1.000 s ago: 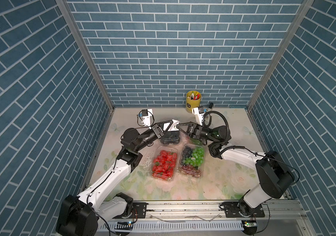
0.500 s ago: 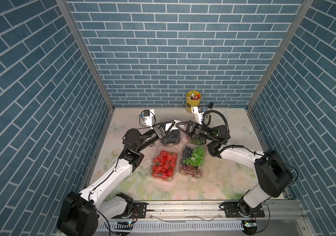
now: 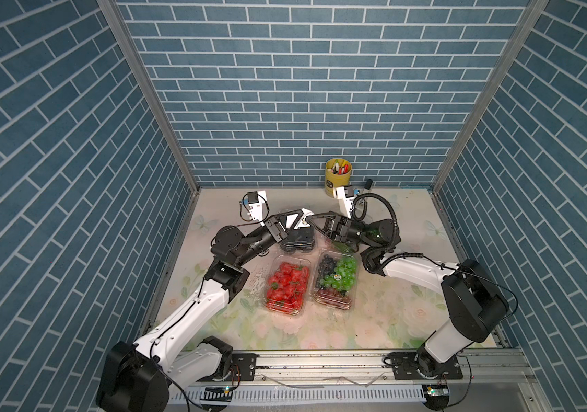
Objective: Label fruit boxes
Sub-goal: Adjust the label sticker.
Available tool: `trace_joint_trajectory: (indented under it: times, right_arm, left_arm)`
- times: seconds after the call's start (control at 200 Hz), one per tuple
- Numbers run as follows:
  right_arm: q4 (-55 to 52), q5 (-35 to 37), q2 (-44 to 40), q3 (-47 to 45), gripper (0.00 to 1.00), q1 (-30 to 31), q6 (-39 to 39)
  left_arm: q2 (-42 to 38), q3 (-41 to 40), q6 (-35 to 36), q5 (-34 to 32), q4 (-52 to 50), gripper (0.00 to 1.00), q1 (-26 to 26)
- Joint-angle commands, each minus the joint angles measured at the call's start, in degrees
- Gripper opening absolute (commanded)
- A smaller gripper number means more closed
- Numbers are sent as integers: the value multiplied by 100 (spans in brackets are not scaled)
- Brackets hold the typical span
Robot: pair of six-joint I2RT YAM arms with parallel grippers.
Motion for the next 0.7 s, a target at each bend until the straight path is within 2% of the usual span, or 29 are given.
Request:
trace_joint_trajectory:
  times: [0.0,0.695]
  right_arm:
    - [91,12,57,16,0,-9,11]
    - [96,-7,264,315,0,52,69]
  left_arm:
    - [-176,59,59,147,200,0,-15]
    - [111,-82,-196,224,666,0,-20]
